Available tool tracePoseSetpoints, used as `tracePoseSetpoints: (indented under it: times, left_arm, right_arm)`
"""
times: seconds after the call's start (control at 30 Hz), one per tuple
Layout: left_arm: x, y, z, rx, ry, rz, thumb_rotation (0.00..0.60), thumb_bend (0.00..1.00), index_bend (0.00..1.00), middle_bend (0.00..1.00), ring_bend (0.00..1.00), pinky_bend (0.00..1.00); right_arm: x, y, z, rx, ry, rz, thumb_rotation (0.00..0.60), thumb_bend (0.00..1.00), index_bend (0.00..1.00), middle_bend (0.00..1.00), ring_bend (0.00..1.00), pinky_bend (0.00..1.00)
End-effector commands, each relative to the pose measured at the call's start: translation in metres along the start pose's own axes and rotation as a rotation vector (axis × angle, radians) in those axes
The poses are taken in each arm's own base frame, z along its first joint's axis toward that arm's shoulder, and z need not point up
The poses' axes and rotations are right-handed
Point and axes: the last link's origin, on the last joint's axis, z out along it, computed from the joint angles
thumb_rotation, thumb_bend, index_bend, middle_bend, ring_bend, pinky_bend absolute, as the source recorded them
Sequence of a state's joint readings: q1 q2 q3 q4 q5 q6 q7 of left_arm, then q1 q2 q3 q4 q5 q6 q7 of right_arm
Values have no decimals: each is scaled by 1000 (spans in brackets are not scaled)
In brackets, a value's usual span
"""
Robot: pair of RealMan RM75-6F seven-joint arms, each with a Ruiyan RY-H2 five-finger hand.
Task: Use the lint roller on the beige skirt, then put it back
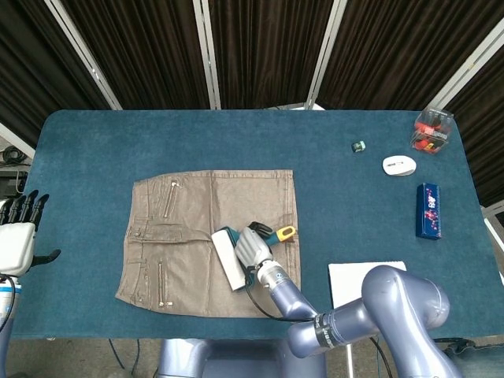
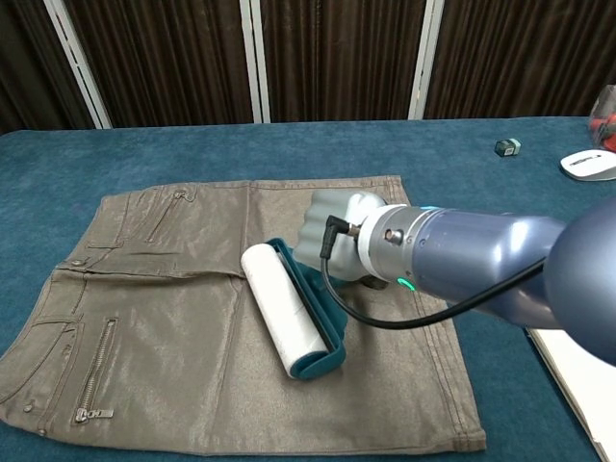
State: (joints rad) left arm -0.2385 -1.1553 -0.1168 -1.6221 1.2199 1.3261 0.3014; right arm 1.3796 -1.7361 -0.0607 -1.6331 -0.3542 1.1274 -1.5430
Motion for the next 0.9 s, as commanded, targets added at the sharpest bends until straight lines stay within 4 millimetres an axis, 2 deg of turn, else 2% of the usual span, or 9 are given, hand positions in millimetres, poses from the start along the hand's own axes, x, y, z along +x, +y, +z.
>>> tracePoseSetpoints:
  times: [0.03,0.43,0.6,0.9]
  left_arm:
    - [0,0,0,0,1,2,600,0,0,0,0,0]
    - [-3,6,-2,-11,-4,15,600,0,0,0,0,0]
    - [-5,8,-1,-12,-8,23,600,0,0,0,0,0]
    - [-6,8,0,-5,-11,24,600,0,0,0,0,0]
  right_arm:
    - [-14,13,0,-35,-21,-7,600,775,597,640,568,567]
    - [-107,76,-11,-156,-180,15,600,775,598,640,568,567]
    - [-132,94,-16,-184,-207,28,600,776,598,640,568,567]
    - [-156,123,-23,-255,-235,53,600,775,599,640,568,567]
